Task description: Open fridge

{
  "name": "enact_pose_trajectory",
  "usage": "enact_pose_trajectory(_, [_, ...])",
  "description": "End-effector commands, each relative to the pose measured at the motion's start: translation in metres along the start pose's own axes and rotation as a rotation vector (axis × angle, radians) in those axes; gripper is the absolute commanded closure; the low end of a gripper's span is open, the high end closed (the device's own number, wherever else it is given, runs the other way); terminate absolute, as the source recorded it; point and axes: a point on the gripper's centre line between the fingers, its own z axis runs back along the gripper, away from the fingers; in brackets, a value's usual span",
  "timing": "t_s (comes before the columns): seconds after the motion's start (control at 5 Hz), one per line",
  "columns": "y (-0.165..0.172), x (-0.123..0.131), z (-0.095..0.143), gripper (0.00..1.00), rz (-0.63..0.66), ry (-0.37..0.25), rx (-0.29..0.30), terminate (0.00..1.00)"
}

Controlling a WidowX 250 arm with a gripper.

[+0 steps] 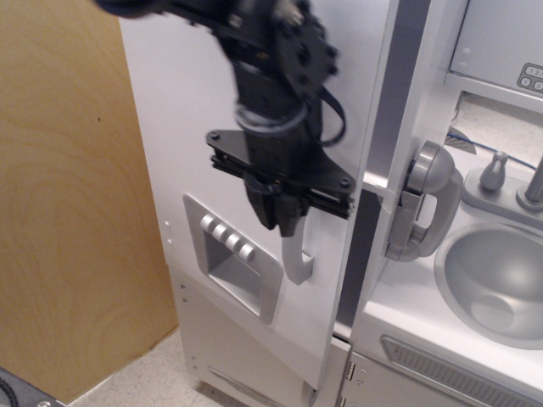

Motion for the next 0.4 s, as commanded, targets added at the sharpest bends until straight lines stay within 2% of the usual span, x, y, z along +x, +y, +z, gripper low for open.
enact_pose_trajectory(0.0, [-0.019,-0.013,0.006,0.00,-0.135,0.105,-0.072,0.00])
enact_pose_trajectory(0.2, [-0.050,-0.019,-0.008,0.00,-0.136,0.088,-0.058,0.00])
